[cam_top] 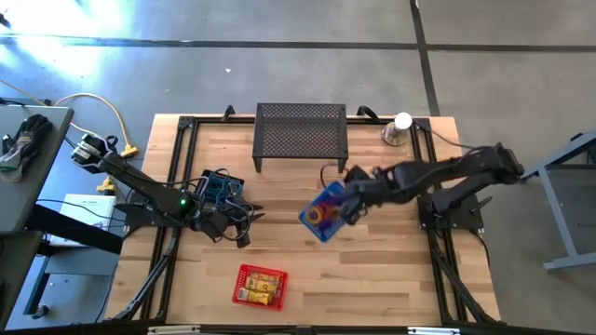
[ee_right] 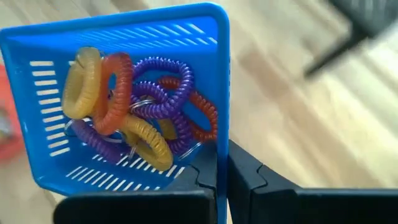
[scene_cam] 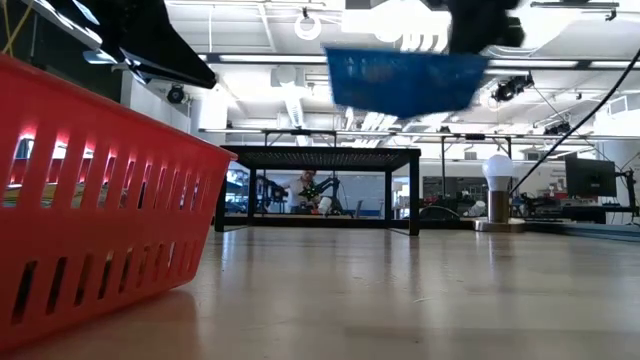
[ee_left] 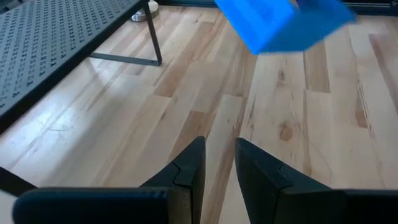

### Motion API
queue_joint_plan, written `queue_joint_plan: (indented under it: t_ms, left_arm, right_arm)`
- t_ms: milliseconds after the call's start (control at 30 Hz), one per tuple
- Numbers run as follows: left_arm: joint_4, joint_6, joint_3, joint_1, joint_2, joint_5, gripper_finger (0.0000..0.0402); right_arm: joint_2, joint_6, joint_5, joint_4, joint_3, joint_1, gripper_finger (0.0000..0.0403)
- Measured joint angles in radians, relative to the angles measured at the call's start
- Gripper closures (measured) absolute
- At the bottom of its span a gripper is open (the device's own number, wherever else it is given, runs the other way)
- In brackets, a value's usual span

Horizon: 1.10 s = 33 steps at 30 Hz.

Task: Pick & Place Office Desk Supplies
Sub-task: Put the blue bin with spring keychains on the shelf

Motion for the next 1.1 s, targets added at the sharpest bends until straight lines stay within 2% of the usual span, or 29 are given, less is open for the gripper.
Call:
queue_joint_plan:
  t_ms: [267, 333, 400, 533, 700, 900, 1100]
  left_arm:
    - [0.000, 0.080, 0.000, 0.000, 0.000, -0.001, 0.0321]
    - [0.000, 0.087, 0.000, 0.000, 0.000, -0.001, 0.0321]
    - [0.000, 0.087, 0.000, 0.000, 0.000, -0.001, 0.0321]
    - [0.000, 0.087, 0.000, 0.000, 0.000, -0.001, 0.0321]
    - [0.000, 0.086, 0.000, 0.000, 0.000, 0.004, 0.0321]
    - [0.000, 0.085, 0.000, 0.000, 0.000, 0.004, 0.0321]
    - [0.000, 0.086, 0.000, 0.000, 0.000, 0.004, 0.0321]
  right_arm:
    - [-0.081, -0.385, -0.004, 0.282, 0.001, -0.278, 0.0400]
    - [-0.081, -0.449, -0.052, 0.358, 0.001, -0.362, 0.0400]
    - [-0.077, -0.492, -0.157, 0.410, 0.001, -0.452, 0.0400]
    - [-0.047, -0.497, -0.333, 0.492, 0.001, -0.625, 0.0400]
    - [0.002, -0.478, -0.443, 0.553, 0.001, -0.792, 0.0400]
    - [0.085, -0.406, -0.450, 0.555, 0.001, -0.905, 0.0400]
    - [0.172, -0.364, -0.457, 0.543, 0.001, -0.962, 0.0400]
